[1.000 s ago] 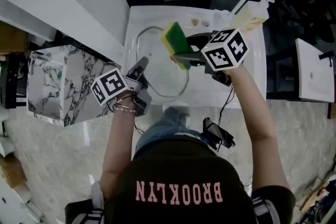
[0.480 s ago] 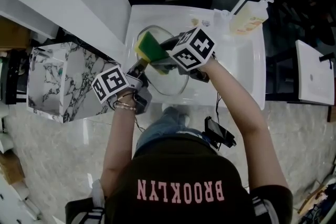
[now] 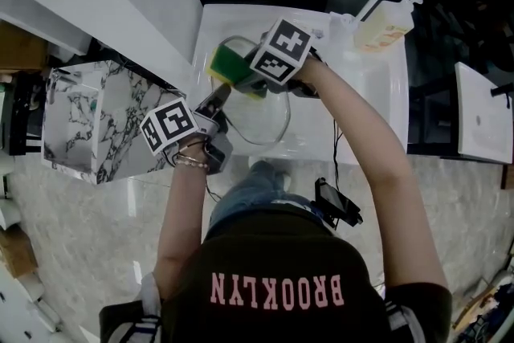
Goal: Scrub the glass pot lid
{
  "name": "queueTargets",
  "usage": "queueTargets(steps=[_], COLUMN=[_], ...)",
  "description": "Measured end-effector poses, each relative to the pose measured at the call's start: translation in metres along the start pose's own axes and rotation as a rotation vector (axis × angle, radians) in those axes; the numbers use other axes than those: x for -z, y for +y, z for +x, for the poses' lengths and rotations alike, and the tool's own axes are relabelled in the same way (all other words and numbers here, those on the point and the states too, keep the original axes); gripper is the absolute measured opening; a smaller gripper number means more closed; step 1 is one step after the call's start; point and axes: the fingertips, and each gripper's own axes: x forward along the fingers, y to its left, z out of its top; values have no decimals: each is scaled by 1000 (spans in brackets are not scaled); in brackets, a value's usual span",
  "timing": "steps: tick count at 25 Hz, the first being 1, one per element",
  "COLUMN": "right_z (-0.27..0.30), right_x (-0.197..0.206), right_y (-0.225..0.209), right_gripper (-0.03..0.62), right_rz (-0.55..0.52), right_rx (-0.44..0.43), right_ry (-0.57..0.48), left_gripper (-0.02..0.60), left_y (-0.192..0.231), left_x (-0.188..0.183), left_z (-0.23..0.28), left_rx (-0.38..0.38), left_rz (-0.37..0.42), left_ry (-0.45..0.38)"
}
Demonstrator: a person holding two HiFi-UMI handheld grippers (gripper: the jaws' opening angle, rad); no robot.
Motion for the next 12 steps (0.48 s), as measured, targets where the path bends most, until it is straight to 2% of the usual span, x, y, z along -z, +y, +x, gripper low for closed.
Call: queueTargets(steps=[4, 7, 9, 12], right_z=[6, 8, 9, 10], right_x=[0, 1, 1, 2], right_y=[2, -5, -13, -26], right_gripper=[281, 281, 281, 281], right_rz=[5, -2, 40, 161], right_rx=[-59, -61, -66, -106], right_ry=[42, 64, 55, 4], left_gripper=[23, 23, 23, 23], left_y=[4, 5, 6, 6], left_x=[0, 0, 1, 0], left_z=[-2, -1, -2, 0], left_rx=[-6, -6, -5, -1], left_rz=[-12, -16, -18, -21], left_ry=[4, 8, 10, 15])
